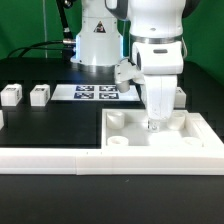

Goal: Assemble square table

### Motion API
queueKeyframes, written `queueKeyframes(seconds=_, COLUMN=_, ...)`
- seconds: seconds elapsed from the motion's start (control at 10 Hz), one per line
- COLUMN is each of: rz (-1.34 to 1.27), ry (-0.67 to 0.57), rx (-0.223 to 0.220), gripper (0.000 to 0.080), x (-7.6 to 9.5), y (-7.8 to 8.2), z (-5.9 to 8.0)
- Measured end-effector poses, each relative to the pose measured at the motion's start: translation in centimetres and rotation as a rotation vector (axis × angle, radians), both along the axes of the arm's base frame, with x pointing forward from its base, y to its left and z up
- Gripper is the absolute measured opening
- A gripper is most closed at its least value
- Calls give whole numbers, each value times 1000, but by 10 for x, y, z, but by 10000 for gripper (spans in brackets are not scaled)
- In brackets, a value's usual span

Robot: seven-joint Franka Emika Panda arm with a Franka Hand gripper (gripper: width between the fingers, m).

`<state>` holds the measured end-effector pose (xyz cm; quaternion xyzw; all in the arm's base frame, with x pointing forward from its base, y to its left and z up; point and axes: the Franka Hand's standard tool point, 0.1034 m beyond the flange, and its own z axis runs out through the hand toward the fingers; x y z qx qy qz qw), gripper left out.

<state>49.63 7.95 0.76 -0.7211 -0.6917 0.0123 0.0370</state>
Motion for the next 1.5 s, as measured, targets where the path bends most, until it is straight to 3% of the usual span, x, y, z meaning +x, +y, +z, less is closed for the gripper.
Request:
queueKeyframes(seconds=0.1, rz=-78, ry=-11, rx=-9, gripper=649, x=-3, y=0, z=10)
queueKeyframes(seconds=0.3, rz=-201, ry=-23, rx=-34, gripper=649, x=-25, y=8, z=33)
queueKeyframes(seconds=0.4, rz=-305, ry=-31, rx=-43, gripper=649, x=-34, y=17, z=42)
queueKeyframes(seconds=0.6, rz=-641, ry=-36, rx=-69, gripper=649, x=-45, y=50, z=59)
queueKeyframes(seconds=0.7, rz=-650, ry=-36, rx=-64, gripper=649, x=-44, y=57, z=58)
queueKeyframes(seconds=0.8, rz=-738, ry=-25, rx=-51, gripper=649, x=-38, y=51, z=57)
queueKeyframes(seconds=1.0, rz=-857, ry=-17, rx=-55, gripper=649, x=-40, y=55, z=57)
queueKeyframes(seconds=1.1, rz=-999, ry=2, rx=-67, gripper=649, x=-44, y=58, z=54)
queueKeyframes(seconds=1.3, rz=-1259, ry=59, rx=-138, gripper=649, x=-66, y=76, z=45)
queueKeyframes(seconds=1.5, rz=-1357, ry=72, rx=-170, gripper=649, x=-80, y=93, z=38)
